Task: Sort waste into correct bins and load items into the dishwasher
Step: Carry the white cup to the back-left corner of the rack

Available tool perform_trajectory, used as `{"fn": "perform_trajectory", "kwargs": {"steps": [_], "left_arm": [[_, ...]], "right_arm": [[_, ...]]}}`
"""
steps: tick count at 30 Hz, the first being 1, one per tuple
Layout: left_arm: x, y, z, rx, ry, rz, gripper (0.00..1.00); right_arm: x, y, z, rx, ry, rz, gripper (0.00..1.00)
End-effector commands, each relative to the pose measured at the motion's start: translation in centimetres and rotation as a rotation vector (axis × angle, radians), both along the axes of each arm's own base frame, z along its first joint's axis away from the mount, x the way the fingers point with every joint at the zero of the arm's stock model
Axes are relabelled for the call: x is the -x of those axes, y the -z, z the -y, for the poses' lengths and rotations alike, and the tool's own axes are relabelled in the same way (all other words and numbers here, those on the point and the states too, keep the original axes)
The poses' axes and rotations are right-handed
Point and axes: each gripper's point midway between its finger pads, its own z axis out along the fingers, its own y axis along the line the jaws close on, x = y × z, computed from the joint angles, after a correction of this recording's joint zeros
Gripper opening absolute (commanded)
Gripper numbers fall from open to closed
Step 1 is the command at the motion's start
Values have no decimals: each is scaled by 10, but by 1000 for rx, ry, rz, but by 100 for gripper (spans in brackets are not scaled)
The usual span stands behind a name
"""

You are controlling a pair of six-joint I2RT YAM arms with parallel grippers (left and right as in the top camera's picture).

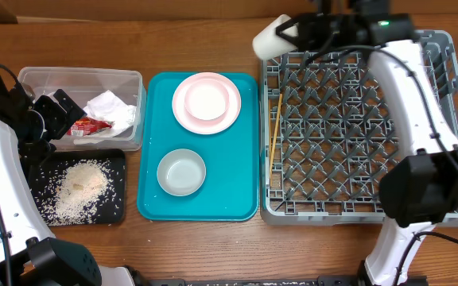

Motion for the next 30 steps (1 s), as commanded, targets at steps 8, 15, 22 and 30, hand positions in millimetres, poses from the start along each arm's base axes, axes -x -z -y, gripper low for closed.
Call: {"fn": "perform_trajectory", "kwargs": {"steps": [8, 15, 22, 30], "left_arm": [[-3, -9, -3, -14, -14, 27, 100], [-3, -9, -3, -14, -14, 27, 100], [-3, -9, -3, -15, -14, 26, 100], [-3, -9, -3, -15, -14, 26, 100]], "right_arm": [[-5, 7, 5, -273, -99, -165, 4], [-22, 50, -5, -331, -94, -288, 4], [-25, 82, -14, -328, -86, -368, 4], [-22, 103, -12, -299, -53, -407, 4]]}}
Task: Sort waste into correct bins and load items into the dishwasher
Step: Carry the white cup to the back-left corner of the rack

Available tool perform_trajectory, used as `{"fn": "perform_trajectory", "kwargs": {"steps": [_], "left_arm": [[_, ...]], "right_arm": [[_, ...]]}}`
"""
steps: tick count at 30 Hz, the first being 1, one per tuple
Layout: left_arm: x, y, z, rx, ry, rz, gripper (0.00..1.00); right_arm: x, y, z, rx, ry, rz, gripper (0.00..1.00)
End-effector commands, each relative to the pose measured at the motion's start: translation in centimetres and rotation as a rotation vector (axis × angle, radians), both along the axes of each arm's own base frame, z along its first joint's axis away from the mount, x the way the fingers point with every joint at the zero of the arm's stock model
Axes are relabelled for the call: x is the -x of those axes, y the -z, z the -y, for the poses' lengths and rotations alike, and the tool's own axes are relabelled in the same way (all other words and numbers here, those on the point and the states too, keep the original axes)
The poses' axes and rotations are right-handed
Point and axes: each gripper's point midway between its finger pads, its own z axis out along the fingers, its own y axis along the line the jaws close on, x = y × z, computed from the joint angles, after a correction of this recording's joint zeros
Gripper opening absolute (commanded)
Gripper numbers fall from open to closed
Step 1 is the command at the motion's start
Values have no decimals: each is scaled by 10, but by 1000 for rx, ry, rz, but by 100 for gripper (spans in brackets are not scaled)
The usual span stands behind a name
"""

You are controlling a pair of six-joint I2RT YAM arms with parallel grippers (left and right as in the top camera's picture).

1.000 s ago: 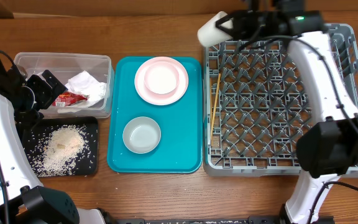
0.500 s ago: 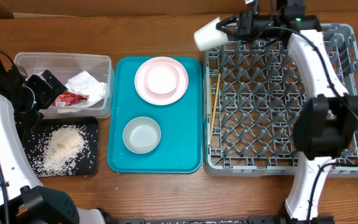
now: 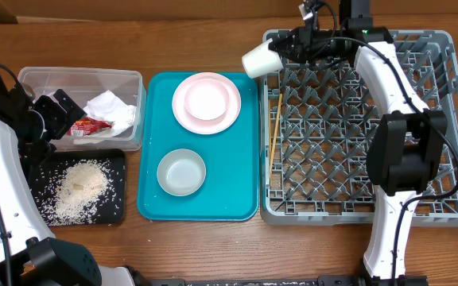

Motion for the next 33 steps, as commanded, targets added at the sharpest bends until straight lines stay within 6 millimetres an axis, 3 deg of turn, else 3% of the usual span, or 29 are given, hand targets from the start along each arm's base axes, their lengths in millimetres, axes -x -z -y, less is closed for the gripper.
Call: {"fn": "perform_trajectory", "kwargs": {"steps": [1, 6, 18, 24, 33], "left_arm": [[-3, -9, -3, -15, -14, 26, 100], [-3, -9, -3, -15, -14, 26, 100], [-3, -9, -3, -15, -14, 26, 100], [-3, -9, -3, -15, -14, 26, 100], [-3, -9, -3, -15, -14, 26, 100]], "right_arm": [[5, 13, -2, 5, -3, -32, 4], [5, 39, 4, 67, 40, -76, 4], [8, 50, 30, 100, 45, -57, 4], [9, 71, 53, 219, 90, -77, 5], [8, 80, 60, 284, 107, -72, 6]]}}
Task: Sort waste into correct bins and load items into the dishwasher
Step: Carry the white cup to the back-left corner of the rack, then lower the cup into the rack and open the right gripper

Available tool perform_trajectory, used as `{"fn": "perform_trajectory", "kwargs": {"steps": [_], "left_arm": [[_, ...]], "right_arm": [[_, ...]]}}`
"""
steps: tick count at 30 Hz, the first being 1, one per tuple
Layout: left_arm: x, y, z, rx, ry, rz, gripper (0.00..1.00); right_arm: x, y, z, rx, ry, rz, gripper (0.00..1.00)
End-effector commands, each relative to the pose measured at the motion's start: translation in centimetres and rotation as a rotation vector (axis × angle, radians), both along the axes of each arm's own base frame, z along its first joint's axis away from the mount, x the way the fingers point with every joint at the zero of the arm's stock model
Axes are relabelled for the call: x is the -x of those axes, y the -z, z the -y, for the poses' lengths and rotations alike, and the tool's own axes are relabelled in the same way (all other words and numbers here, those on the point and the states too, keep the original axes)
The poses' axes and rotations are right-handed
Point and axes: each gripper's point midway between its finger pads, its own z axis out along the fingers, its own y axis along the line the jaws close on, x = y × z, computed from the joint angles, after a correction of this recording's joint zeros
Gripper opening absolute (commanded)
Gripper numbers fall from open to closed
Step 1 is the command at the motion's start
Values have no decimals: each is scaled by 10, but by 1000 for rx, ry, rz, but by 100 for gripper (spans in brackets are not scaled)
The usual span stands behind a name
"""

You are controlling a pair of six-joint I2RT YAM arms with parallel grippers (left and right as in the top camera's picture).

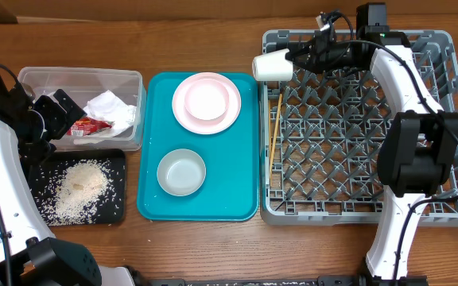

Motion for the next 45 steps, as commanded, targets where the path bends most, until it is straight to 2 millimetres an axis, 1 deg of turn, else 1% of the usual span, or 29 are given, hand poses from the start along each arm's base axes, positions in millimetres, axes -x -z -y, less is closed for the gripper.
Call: {"fn": "perform_trajectory", "kwargs": {"steps": [1, 10, 17, 24, 26, 27, 30, 31, 32, 37, 38, 39, 42, 43, 44, 45], "left_arm": [[-3, -9, -3, -15, -14, 26, 100], [-3, -9, -3, -15, -14, 26, 100], [-3, -9, -3, -15, -14, 26, 100], [-3, -9, -3, -15, -14, 26, 100], [-3, -9, -3, -15, -14, 26, 100], [-3, -9, -3, -15, -14, 26, 100], [-3, -9, -3, -15, -14, 26, 100], [-3, -9, -3, -15, -14, 26, 100], [-3, -9, -3, -15, -14, 26, 100], [-3, -9, -3, -15, -14, 26, 100], [-3, -9, -3, -15, -14, 26, 100], [-3, -9, -3, -14, -14, 27, 100], [-3, -9, -3, -15, -14, 26, 100], [-3, -9, -3, -15, -14, 26, 100], [-3, -9, -3, -15, -14, 26, 100], [-3, -9, -3, -14, -14, 27, 100]], "right_arm": [[-5, 57, 20, 226, 79, -47, 6], [-8, 57, 19, 232, 80, -33, 6], [-7, 70, 27, 296, 106, -55, 6], [11, 75, 27, 301, 91, -151, 4], [14, 73, 27, 302, 89, -164, 4], [15, 71, 27, 301, 90, -162, 4], [14, 51, 27, 300, 97, -121, 4], [13, 40, 28, 303, 103, -96, 4], [11, 22, 32, 330, 123, -57, 4], [13, -19, 44, 460, 197, 42, 4], [14, -32, 46, 499, 218, 78, 4], [15, -39, 45, 509, 226, 94, 4], [16, -51, 40, 518, 278, 87, 5], [14, -55, 34, 521, 293, 95, 5], [13, -56, 30, 529, 302, 101, 7], [7, -58, 23, 557, 327, 131, 10]]}}
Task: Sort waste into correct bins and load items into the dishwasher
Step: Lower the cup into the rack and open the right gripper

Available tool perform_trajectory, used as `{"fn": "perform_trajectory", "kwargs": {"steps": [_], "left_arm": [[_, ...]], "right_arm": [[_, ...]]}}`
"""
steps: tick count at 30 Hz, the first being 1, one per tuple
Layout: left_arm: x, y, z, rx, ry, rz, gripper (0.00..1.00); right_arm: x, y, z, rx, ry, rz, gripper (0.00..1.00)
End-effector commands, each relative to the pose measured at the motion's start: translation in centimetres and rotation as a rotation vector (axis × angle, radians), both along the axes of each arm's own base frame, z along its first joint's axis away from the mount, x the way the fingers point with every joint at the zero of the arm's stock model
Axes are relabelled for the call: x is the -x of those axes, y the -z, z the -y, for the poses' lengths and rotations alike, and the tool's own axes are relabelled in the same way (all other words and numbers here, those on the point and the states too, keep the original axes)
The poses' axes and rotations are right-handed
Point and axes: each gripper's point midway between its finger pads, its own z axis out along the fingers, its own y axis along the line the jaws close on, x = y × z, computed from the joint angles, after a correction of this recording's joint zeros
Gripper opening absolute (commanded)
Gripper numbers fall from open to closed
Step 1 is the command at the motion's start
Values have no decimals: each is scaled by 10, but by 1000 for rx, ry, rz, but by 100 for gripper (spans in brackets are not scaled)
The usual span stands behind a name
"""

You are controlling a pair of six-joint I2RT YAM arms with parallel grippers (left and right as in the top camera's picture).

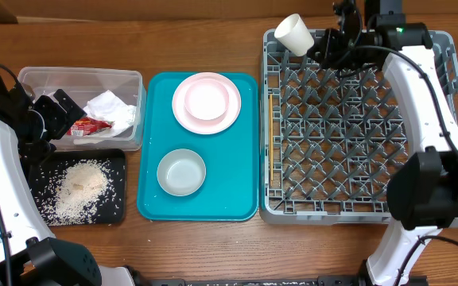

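Observation:
My right gripper (pixel 315 41) is shut on a white cup (pixel 294 33), held tilted over the far left corner of the grey dishwasher rack (pixel 444 119). A pair of wooden chopsticks (pixel 269 137) lies along the rack's left side. On the teal tray (pixel 245 183) sit a pink plate with a pink bowl on it (pixel 206 101) and a grey-green bowl (pixel 181 171). My left gripper (pixel 54 111) hangs at the left by the clear bin (pixel 30 78); whether its fingers are apart does not show.
The clear bin holds crumpled white paper (pixel 110 106) and a red wrapper (pixel 90 125). A black tray (pixel 119 159) in front of it carries scattered rice (pixel 78 187). Bare wooden table lies between the trays and in front of them.
My right gripper has moved the white cup from over the rack's left rim, lying sideways, to farther back and right, tilted mouth-up at the rack's far left corner. The left arm is unchanged.
The right gripper held the white cup at the rack's far left corner, then lower beside the rack's left edge over the tray's corner, then on its side over the rim. Now the cup is up at the far corner again. Tray items and left arm stayed put.

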Motion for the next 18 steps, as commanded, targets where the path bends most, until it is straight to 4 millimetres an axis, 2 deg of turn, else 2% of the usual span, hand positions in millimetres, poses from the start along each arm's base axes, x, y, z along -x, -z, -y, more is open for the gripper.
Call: {"fn": "perform_trajectory", "kwargs": {"steps": [1, 4, 6, 7, 11, 12, 13, 14, 16, 18], "left_arm": [[-3, -9, -3, -15, -14, 26, 100], [-3, -9, -3, -15, -14, 26, 100], [-3, -9, -3, -15, -14, 26, 100], [-3, -9, -3, -14, -14, 27, 100], [-3, -9, -3, -15, -14, 26, 100], [-3, -9, -3, -14, -14, 27, 100], [-3, -9, -3, -15, -14, 26, 100], [-3, -9, -3, -14, -14, 27, 100], [-3, -9, -3, -15, -14, 26, 100], [-3, -9, -3, -15, -14, 26, 100]], "right_arm": [[-13, -9, -15, 97, 85, 67, 12], [-31, -14, -19, 258, 167, 179, 21], [-40, -20, -19, 347, 219, 248, 31], [-46, -27, -24, 391, 244, 301, 38], [-59, -44, -58, 397, 188, 446, 45], [-62, -48, -65, 385, 183, 471, 44], [-66, -47, -74, 373, 179, 494, 38], [-69, -46, -75, 369, 181, 500, 36], [-77, -30, -80, 364, 172, 494, 30], [-81, -15, -83, 366, 161, 477, 29]]}}
